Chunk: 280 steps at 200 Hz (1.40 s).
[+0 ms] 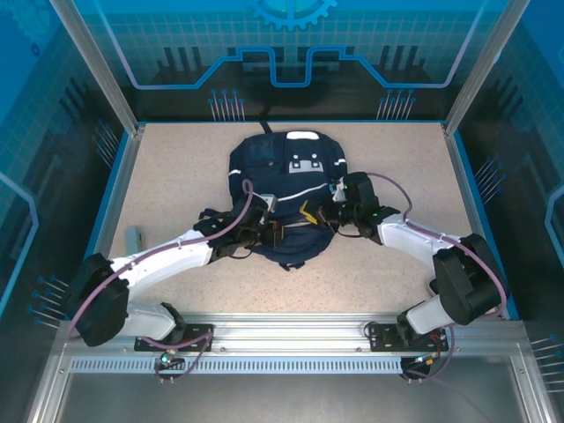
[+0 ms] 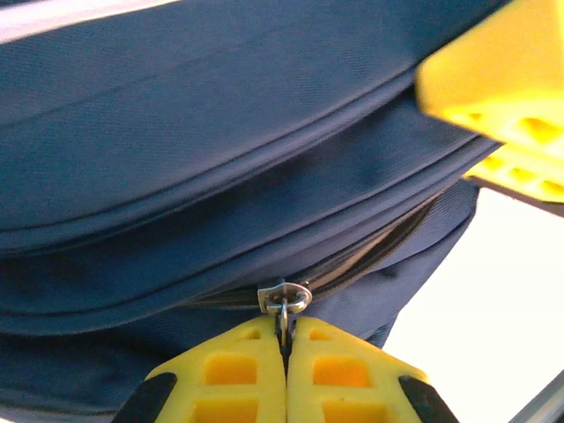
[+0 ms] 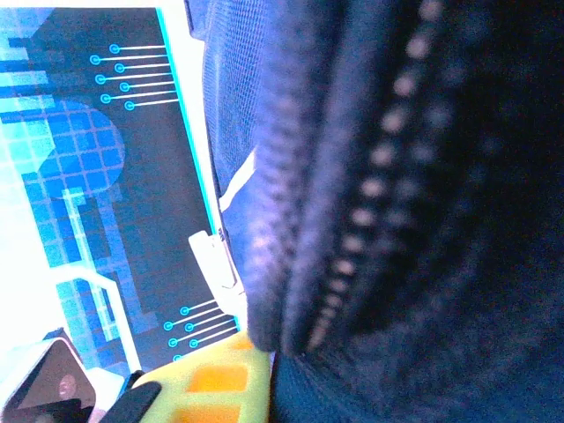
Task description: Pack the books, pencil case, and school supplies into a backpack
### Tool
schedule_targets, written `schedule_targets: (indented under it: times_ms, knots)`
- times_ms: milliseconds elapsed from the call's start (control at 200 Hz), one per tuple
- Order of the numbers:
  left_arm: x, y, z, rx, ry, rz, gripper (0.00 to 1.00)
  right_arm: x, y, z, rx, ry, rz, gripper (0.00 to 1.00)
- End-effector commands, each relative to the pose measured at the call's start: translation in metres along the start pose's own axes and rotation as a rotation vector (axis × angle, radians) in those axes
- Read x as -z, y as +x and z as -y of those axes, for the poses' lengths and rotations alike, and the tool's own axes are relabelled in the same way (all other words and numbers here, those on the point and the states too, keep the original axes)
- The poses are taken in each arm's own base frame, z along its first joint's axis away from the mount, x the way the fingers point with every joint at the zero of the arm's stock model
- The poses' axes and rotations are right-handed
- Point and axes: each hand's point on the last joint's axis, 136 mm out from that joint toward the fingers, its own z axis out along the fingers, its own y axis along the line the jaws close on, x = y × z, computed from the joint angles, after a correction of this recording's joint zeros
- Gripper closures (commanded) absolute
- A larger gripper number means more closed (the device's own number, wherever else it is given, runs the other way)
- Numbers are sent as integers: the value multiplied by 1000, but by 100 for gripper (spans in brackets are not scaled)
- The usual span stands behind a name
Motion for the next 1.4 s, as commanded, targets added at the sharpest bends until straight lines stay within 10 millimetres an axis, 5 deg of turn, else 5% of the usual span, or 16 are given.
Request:
schedule_targets:
  times_ms: [0, 305, 495, 645, 765, 925, 1126, 1251, 1396]
  knots:
    - [17, 7, -41, 6, -120, 18, 100, 22, -17, -5, 27, 30, 73, 91]
    - [33, -10, -103, 103, -215, 95, 100, 33, -23, -10, 27, 10, 58, 93]
    - [21, -45, -116, 52, -234, 132, 100, 32, -19, -13, 35, 5, 8, 96]
    - [10, -67, -104, -213, -146, 183, 98, 40, -22, -27, 64, -15, -1, 96]
    - [9, -85, -108, -252, -114, 208, 98, 39, -22, -32, 87, -14, -26, 96]
    - [4, -98, -122, -206, -126, 218, 97, 25, -24, -31, 107, -3, -75, 96]
    - [18, -101, -180, -27, -304, 263, 100, -11, -29, -42, 180, -6, -167, 96]
    - [31, -101, -196, 57, -329, 288, 100, -36, -28, -52, 222, -15, -250, 95]
    - [40, -95, -214, 138, -405, 270, 76, -44, -32, -52, 253, 18, -268, 84]
